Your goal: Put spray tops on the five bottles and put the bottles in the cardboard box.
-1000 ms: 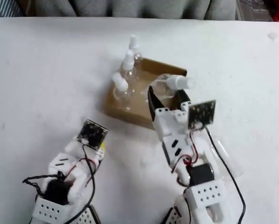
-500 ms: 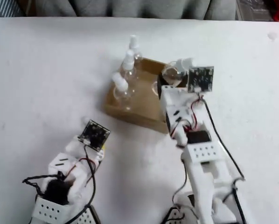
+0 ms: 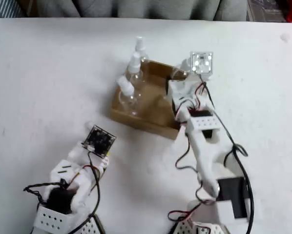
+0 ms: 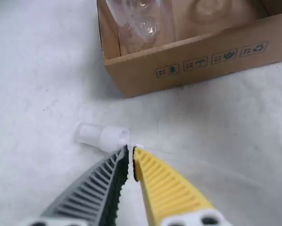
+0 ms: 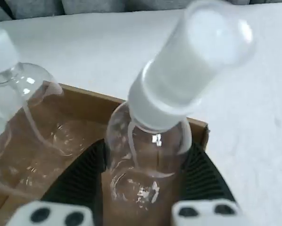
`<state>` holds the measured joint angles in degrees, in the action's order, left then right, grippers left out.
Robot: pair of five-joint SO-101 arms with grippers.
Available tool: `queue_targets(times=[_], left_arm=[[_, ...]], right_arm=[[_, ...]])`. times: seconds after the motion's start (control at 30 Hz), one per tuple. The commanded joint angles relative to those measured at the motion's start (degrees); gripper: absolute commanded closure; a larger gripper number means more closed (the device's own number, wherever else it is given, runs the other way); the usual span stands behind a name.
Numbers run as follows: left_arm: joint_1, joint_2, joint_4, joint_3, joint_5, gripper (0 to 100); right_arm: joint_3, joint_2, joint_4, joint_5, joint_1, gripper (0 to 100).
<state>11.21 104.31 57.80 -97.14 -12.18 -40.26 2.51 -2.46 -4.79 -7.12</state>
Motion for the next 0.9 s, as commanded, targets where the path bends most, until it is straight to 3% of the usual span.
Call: queue_targets(times=[0.0,0.17,0.73,0.87], left_arm=[[-0.48,0.31,-0.09,0.18,-0.53,98],[-0.48,0.31,-0.09,0.18,-0.53,98],[-0.48,0.31,-0.18,0.18,-0.53,98],[-0.48,0.31,-0.18,0.18,-0.53,98]], right_arm=[[5.54,-2.33,1.45,0.79,1.19,98.2],[6.95,-4.44,1.89,7.91,-0.22,98.2],[7.12,-14.2,13.58,8.97,-0.48,98.2],[7.03,-14.29,13.41,14.77,-1.19,98.2]])
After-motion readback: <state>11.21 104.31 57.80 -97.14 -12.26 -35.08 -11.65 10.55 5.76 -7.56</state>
